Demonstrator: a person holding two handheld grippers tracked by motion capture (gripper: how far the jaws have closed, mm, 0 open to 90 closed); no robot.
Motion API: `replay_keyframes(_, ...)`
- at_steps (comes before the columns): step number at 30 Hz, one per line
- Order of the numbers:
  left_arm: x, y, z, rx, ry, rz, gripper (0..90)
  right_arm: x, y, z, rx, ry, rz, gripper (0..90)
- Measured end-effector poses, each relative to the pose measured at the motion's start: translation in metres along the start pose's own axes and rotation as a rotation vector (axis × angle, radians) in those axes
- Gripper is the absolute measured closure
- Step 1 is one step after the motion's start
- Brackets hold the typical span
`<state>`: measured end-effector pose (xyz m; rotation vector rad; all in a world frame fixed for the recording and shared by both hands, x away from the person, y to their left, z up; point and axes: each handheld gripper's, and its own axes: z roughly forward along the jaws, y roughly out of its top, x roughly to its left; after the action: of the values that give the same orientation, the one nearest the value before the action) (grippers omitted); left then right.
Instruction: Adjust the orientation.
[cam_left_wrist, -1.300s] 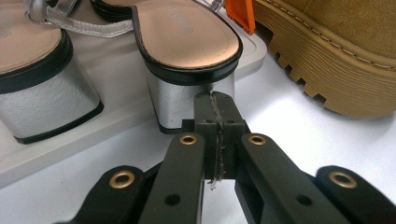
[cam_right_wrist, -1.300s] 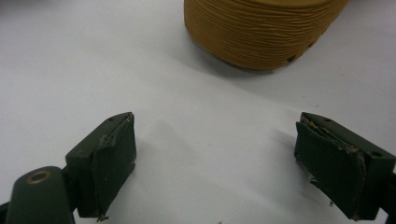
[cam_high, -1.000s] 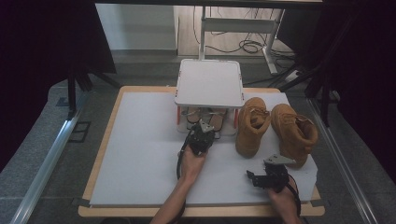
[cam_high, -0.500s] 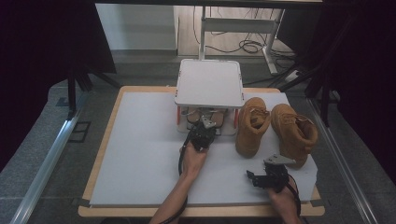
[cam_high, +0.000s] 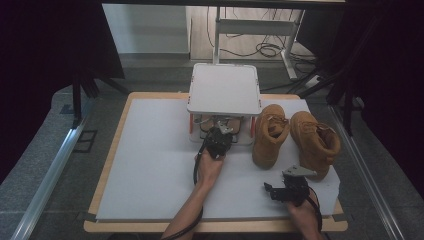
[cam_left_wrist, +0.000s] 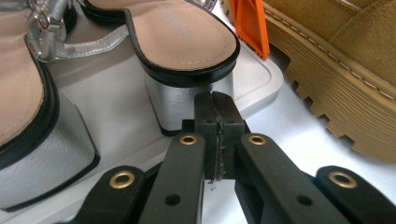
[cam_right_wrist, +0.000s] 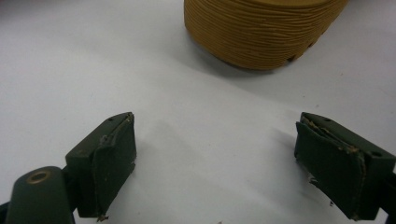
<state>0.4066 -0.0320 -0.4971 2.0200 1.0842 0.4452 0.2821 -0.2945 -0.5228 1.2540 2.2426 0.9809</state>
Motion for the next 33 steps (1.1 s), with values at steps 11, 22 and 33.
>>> replay_keyframes(11, 0.0029, 0.0042, 0.0066, 0.009, -0.002, -0.002, 89.9, 0.0000, 0.0000, 0.0000, 0.000, 0.002, -0.001, 13.1)
replay_keyframes(22, 0.0018, 0.0071, 0.0098, 0.015, 0.004, 0.003, 89.9, 0.0000, 0.0000, 0.0000, 0.000, 0.001, 0.000, 13.0)
replay_keyframes(33, -0.0013, 0.0060, 0.0091, 0.006, 0.011, 0.000, 84.1, 0.0000, 0.0000, 0.0000, -0.001, 0.001, 0.000, 13.1)
